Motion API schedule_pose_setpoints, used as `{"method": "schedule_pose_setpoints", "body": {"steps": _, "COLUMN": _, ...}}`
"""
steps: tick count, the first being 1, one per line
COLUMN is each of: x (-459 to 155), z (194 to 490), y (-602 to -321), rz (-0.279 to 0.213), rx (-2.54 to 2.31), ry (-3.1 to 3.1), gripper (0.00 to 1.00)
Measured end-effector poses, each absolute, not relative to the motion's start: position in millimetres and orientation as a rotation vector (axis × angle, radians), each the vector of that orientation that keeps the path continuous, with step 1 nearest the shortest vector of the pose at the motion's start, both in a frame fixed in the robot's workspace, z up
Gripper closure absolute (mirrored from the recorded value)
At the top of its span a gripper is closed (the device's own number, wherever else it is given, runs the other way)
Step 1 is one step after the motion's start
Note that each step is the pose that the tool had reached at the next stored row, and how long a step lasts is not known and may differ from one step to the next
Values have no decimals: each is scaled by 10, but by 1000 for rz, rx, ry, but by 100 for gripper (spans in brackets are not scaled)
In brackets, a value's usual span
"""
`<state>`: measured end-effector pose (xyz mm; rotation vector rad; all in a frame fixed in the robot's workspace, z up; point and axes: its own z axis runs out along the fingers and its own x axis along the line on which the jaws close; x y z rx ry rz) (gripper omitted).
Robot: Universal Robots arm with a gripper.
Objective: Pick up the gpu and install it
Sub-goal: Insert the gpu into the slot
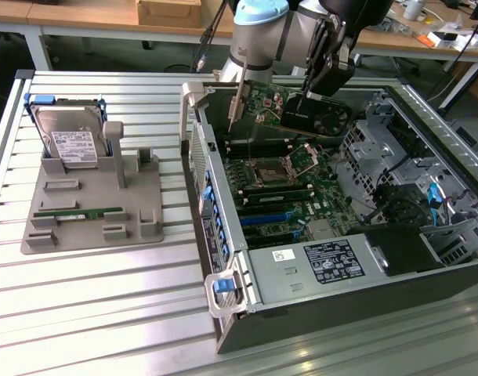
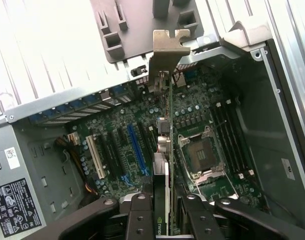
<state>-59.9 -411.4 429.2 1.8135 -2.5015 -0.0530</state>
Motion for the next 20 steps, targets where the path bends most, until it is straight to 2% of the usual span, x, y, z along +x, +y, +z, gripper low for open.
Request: {"method": "schedule_pose_setpoints", "body": {"steps": 20, "x": -599, "z": 4284, "y": -4114, "rz": -49, "rx": 1929, "ry": -2412, "gripper": 74}}
